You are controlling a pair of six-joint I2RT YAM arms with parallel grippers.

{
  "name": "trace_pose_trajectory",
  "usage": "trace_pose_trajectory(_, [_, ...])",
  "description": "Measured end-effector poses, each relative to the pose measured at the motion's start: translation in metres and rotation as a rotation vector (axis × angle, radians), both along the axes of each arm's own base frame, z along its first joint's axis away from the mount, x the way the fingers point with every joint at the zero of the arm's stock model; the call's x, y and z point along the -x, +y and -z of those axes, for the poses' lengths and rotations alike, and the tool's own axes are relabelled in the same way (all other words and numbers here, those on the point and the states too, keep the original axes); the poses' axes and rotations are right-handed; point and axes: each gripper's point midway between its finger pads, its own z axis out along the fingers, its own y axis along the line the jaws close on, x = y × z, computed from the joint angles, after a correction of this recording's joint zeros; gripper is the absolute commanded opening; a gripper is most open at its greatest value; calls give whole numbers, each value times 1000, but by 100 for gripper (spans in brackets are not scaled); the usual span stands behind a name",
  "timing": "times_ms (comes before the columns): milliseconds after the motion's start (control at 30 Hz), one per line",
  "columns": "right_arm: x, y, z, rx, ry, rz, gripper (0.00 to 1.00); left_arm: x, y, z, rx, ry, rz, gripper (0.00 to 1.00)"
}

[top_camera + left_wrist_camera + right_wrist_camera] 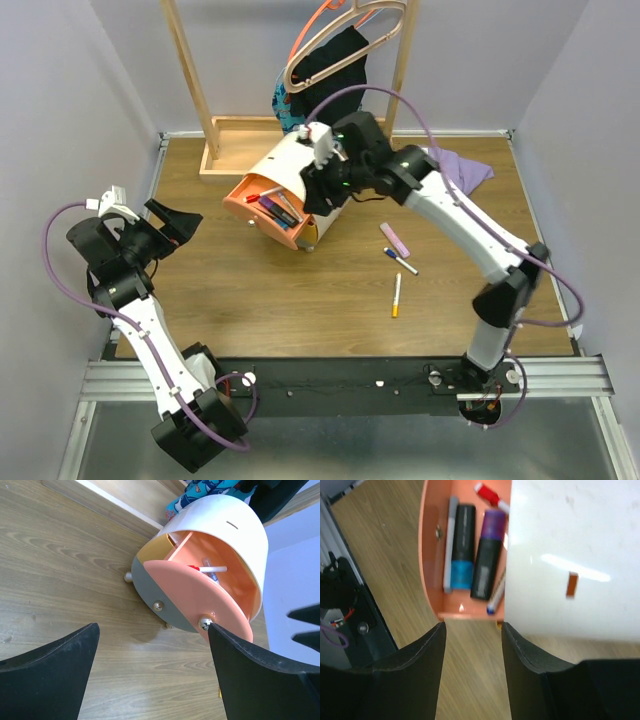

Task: Sort the stationery into containers
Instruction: Place the pen in the drawer, then pick up the pen from the center of the board.

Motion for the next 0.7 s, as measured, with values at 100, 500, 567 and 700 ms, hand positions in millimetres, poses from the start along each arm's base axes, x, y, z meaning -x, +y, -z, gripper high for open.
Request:
trace_pose_trajectory(100, [5,-43,-2,30,-6,67,55,-1,1,0,0,-1,0,99])
trace_pose_trajectory(500, [-39,-211,144,400,189,369,54,-1,0,0,1,1,0,99])
trace_pose_trajectory(567, [-47,-221,168,441,232,381,53,0,0,1,2,4,1,99])
trace_pose_trajectory(700, [-56,-234,202,508,282,388,53,1,0,2,2,10,1,99])
